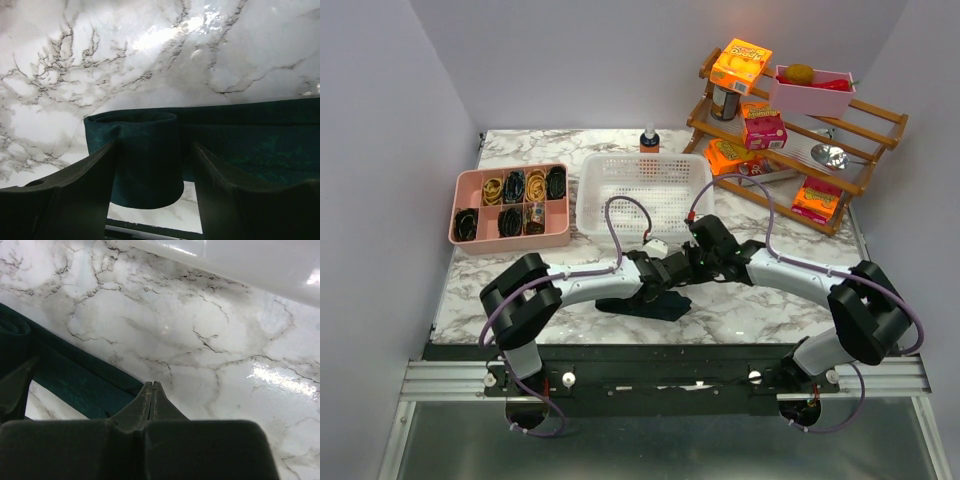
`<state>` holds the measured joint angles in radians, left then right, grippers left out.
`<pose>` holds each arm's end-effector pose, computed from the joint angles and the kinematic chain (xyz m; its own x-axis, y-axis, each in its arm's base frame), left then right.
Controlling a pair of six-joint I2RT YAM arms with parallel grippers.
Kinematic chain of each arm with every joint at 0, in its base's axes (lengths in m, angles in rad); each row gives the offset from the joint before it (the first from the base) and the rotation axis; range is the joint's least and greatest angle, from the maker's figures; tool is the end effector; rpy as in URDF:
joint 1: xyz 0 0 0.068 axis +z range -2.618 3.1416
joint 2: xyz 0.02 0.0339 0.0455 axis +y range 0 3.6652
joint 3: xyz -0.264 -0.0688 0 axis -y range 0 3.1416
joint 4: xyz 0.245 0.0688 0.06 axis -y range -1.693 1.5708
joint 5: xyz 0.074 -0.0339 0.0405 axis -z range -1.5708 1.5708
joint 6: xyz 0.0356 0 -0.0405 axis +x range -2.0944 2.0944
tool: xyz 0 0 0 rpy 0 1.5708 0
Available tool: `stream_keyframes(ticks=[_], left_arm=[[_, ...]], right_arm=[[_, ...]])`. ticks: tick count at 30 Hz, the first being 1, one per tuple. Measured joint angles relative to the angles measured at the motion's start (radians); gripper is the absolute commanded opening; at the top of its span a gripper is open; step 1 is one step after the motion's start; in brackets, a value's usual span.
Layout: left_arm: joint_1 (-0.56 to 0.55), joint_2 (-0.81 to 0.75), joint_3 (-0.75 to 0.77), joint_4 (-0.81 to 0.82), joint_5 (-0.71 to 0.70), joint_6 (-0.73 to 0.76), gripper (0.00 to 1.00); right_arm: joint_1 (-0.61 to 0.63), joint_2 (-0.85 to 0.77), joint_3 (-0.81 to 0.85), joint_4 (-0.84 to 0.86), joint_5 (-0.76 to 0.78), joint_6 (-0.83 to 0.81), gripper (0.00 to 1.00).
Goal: Roll the ties
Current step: Roll the tie at the center of the board.
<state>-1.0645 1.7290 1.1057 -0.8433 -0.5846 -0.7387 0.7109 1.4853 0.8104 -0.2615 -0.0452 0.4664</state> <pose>0.1657 -0.2584 0.1768 -0.8289 0.3370 -0.4465 0.1939 0.9218 0.3358 0.2196 0.1912 0.1821 -0.8474 -0.1369 -0.5130 -0.3259 0.8969 0.2990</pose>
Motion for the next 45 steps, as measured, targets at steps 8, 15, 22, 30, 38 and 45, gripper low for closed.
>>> stream_keyframes(ticks=[8, 15, 22, 30, 38, 45], left_arm=[[-0.005, -0.100, -0.021, 0.068, 0.022, -0.003, 0.78], [0.139, -0.371, -0.174, 0.261, 0.166, 0.018, 0.79], [0.408, -0.595, -0.406, 0.425, 0.391, 0.015, 0.83], [0.704, -0.811, -0.655, 0.574, 0.673, -0.038, 0.85], [0.755, -0.841, -0.752, 0.682, 0.837, -0.064, 0.85], [0.755, -0.806, -0.802, 0.778, 0.887, -0.074, 0.85]], right_arm=[[0.000, 0.001, 0.000, 0.000, -0.003, -0.025, 0.01], [0.015, 0.000, 0.018, 0.000, -0.029, -0.053, 0.01], [0.114, 0.019, 0.117, 0.034, -0.073, -0.077, 0.01], [0.220, 0.195, 0.281, 0.105, -0.160, -0.102, 0.01], [0.246, 0.281, 0.311, 0.111, -0.205, -0.108, 0.01], [0.259, 0.281, 0.278, 0.121, -0.205, -0.103, 0.01]])
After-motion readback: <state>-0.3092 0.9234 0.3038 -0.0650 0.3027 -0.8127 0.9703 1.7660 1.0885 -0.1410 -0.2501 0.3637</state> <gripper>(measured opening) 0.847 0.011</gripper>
